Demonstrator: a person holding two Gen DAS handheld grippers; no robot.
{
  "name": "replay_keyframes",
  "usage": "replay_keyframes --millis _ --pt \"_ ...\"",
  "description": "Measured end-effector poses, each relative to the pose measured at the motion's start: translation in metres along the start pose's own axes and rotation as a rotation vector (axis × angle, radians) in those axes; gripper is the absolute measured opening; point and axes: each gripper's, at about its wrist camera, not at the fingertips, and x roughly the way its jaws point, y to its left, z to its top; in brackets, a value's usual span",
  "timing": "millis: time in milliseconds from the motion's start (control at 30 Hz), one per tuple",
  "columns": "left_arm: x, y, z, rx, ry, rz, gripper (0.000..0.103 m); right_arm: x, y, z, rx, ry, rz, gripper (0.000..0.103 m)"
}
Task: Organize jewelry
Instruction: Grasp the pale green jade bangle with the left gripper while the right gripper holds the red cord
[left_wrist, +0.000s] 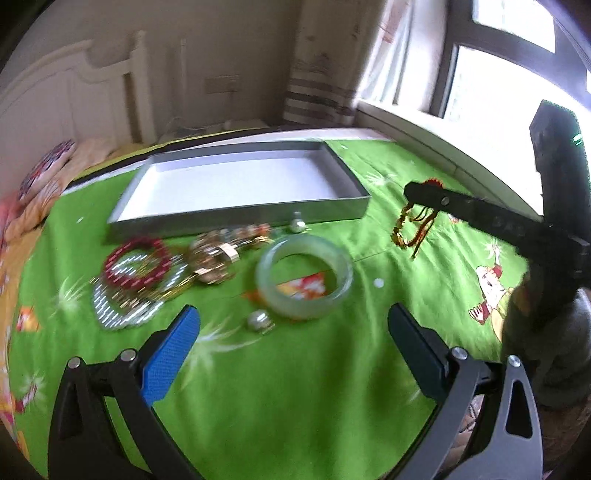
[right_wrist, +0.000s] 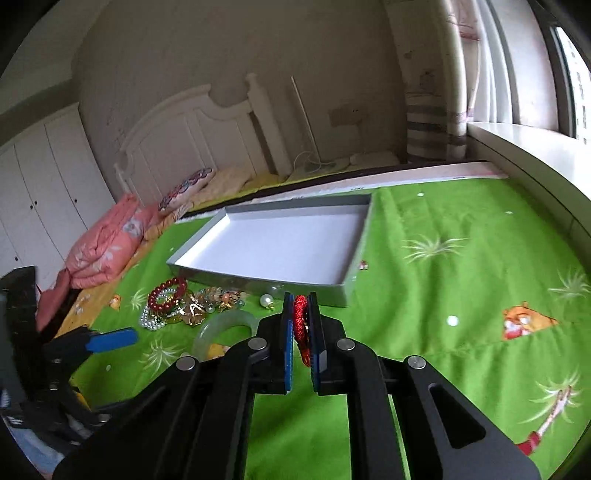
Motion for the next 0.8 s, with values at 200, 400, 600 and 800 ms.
replay_keyframes --millis 200,400,600,800 --pt "0.044 -0.01 0.017 0.037 0.079 -0.015 0.093 -0.012 -0.014 -0.002 0.031 -0.024 0.022 0.01" --pt "0.074 0.001 0.017 0.042 0.146 0.03 0.092 -0.014 -0.025 -0.004 0.051 -0.031 0.048 0.01" --pt "0.085 -0.004 0.026 0.07 0.168 0.028 0.088 -0.011 -0.031 -0.008 0.072 -0.026 0.061 0.01" --pt "0.079 -0.009 0.025 0.102 0.154 0.02 0.078 -0.016 -0.034 -0.01 0.075 -0.033 0.064 0.01"
